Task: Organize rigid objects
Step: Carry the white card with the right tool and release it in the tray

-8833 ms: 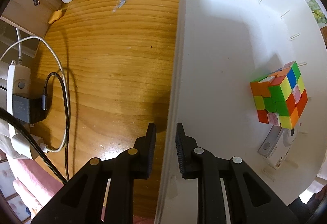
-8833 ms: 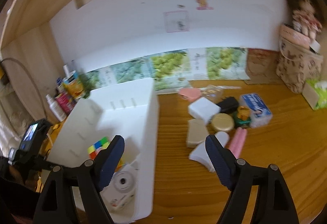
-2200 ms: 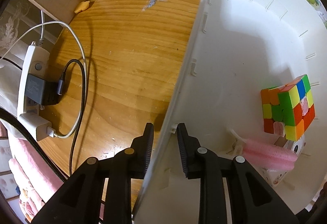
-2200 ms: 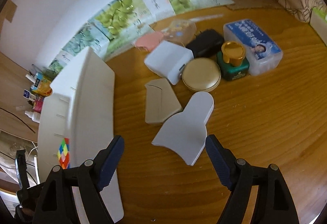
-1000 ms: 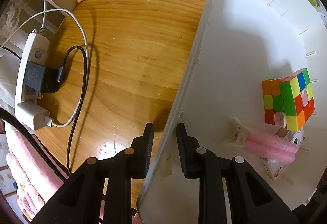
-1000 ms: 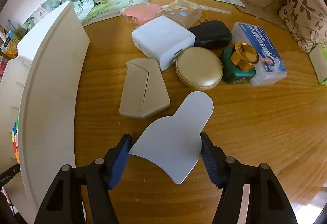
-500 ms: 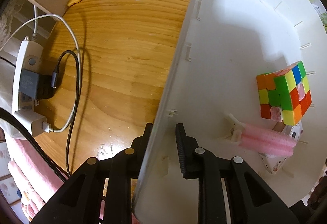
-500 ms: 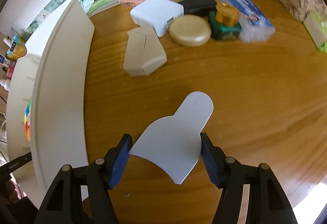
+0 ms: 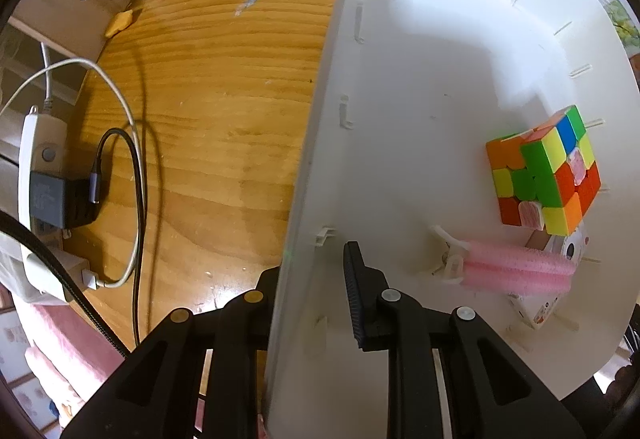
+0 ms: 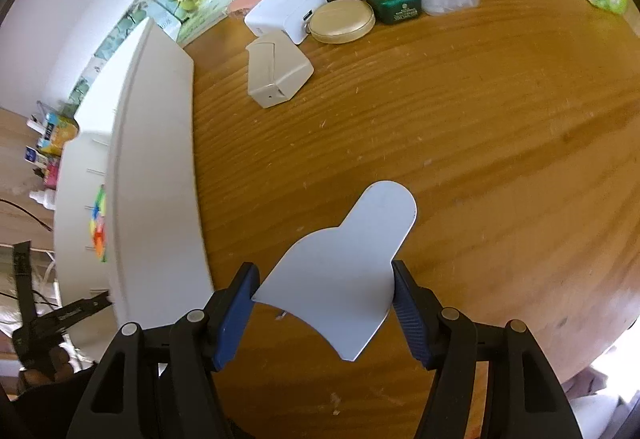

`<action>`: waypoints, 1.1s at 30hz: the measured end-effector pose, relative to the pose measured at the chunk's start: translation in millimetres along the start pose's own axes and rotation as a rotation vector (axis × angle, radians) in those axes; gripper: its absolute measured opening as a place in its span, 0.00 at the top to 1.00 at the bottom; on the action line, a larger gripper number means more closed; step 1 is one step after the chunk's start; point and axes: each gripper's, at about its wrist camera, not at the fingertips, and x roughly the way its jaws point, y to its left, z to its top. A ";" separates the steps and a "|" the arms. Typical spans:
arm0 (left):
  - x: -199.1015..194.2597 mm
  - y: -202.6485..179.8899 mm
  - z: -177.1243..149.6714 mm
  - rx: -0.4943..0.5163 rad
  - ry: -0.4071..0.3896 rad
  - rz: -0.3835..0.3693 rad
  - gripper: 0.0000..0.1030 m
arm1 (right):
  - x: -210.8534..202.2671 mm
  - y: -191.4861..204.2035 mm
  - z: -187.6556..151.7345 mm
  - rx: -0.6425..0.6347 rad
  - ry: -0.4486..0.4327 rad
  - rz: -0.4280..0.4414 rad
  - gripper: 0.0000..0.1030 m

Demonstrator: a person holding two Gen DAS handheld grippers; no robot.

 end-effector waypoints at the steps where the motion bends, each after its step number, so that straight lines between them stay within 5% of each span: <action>1: -0.2 0.1 1.1 0.004 0.000 -0.001 0.77 | -4.7 1.4 -3.6 0.007 -0.007 0.016 0.36; 19: -7.9 6.8 17.8 0.076 -0.017 -0.039 0.77 | -40.5 58.2 8.3 -0.047 -0.195 0.105 0.36; 33: -1.5 8.0 23.4 0.092 -0.012 -0.078 0.77 | -47.9 122.8 10.8 -0.280 -0.303 0.254 0.36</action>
